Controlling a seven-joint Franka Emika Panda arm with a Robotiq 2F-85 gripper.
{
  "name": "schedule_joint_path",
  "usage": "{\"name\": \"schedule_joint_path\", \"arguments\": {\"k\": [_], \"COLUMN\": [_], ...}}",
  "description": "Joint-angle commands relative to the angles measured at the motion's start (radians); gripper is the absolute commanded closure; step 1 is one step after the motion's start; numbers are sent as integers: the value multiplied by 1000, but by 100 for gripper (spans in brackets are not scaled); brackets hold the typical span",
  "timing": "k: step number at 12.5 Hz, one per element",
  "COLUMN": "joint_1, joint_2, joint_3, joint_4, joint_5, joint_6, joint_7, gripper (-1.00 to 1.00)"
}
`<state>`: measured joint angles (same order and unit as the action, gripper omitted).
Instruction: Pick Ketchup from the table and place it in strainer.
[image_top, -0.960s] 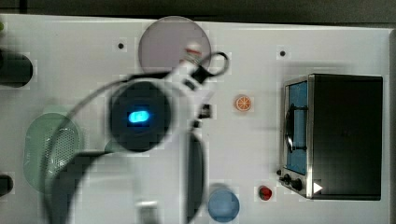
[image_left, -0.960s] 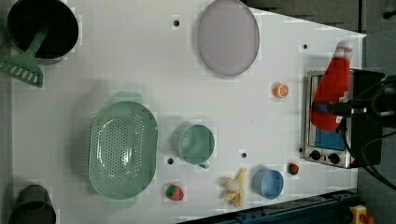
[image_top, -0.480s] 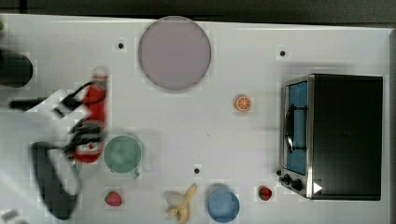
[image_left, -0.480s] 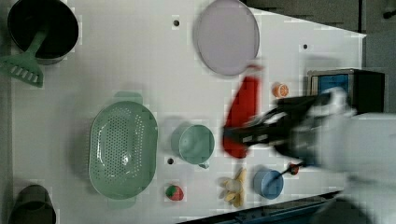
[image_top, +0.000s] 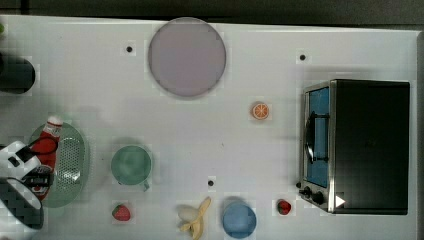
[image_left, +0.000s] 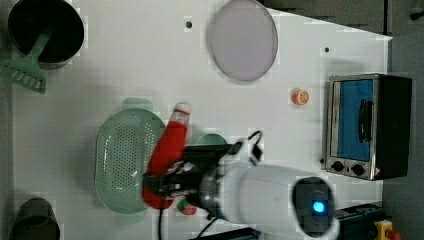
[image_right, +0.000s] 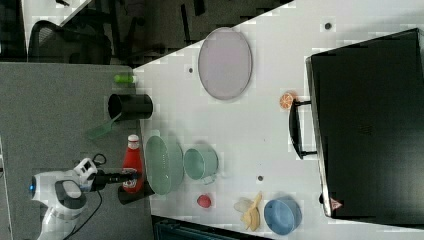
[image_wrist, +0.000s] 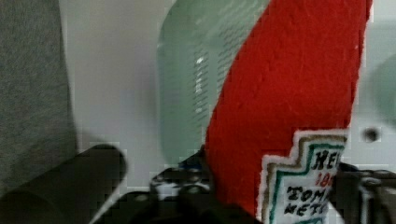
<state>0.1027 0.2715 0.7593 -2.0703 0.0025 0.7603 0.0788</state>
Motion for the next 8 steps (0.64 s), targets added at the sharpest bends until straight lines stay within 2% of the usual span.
{"name": "schedule_joint_path", "arguments": {"k": [1,3,5,8], "joint_1": [-18,-23,-43,-129], "joint_2": [90,93,24,-156], "joint_3": [-25,-26,-26,-53], "joint_4": [8,8,10,26], "joint_5": [-15,-15,-12,-11], "joint_6": [98,108,41,-164], "joint_7": [152,162,220,208], "gripper": [-96,-100,-100,-100]}}
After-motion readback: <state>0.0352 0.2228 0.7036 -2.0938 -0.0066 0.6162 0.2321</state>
